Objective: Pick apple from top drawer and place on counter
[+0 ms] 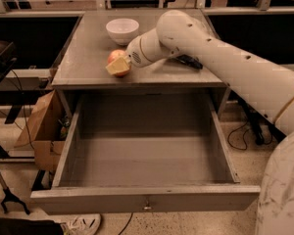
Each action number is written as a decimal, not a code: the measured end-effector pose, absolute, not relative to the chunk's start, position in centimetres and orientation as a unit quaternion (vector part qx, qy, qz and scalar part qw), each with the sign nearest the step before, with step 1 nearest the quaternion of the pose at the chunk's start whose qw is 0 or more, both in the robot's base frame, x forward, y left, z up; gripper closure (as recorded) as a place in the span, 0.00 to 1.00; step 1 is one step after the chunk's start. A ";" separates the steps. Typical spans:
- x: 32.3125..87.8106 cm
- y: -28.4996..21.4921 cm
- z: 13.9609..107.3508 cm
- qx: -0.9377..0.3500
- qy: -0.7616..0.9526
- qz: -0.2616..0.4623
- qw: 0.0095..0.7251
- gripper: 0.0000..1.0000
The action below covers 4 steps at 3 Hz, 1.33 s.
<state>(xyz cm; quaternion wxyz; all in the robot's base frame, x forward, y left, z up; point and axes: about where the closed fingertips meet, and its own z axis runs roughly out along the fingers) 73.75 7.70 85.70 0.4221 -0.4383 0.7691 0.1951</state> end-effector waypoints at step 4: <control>73.6 8.7 85.1 -0.438 0.773 0.215 0.406 0.00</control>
Offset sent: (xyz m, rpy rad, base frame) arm 0.0025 -0.0012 0.0032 -0.0136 0.0166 -0.0207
